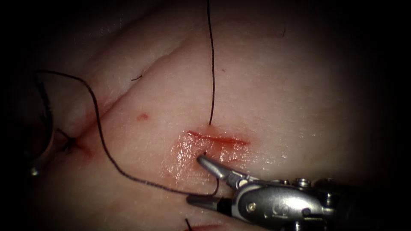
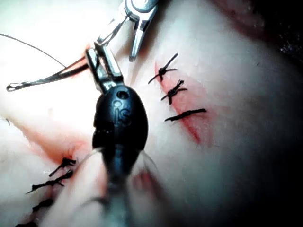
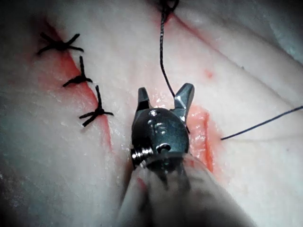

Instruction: Wound Closure

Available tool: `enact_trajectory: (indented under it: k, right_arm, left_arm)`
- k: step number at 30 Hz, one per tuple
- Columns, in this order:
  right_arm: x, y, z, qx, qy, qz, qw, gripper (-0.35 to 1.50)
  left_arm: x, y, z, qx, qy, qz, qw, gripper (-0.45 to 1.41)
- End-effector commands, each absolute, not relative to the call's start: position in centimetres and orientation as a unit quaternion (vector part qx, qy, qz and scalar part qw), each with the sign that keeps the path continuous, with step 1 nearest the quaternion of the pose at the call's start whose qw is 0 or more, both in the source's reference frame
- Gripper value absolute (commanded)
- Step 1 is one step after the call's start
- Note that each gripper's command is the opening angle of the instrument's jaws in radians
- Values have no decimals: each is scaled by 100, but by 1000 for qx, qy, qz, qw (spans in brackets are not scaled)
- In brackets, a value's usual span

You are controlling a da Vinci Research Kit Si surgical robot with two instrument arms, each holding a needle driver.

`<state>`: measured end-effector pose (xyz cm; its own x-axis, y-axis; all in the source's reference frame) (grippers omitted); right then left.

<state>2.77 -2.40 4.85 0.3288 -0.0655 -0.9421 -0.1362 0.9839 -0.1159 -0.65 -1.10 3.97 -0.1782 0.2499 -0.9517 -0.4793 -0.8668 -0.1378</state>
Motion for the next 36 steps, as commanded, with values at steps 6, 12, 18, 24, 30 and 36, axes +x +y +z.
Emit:
enact_trajectory:
  k: [6,12,18,24,30,36]
  right_arm:
    - [291,-232,534,-94,572,10,815,143]
    - [284,-221,548,-94,570,11,816,136]
    - [282,-225,551,-84,563,0,822,69]
    - [272,-228,550,-74,549,-41,832,-35]
    - [267,-260,530,-89,558,-50,823,-35]
    - [283,-291,501,-72,567,-76,817,-35]
  left_arm:
    - [-67,-106,398,-584,112,768,240,-45]
    - [-62,-106,398,-579,117,771,239,-45]
    - [-61,-107,399,-573,124,774,240,-45]
    - [-61,-107,403,-573,126,774,240,-45]
    - [-69,-106,425,-568,130,778,237,-45]
    - [-76,-106,444,-560,129,785,231,-45]
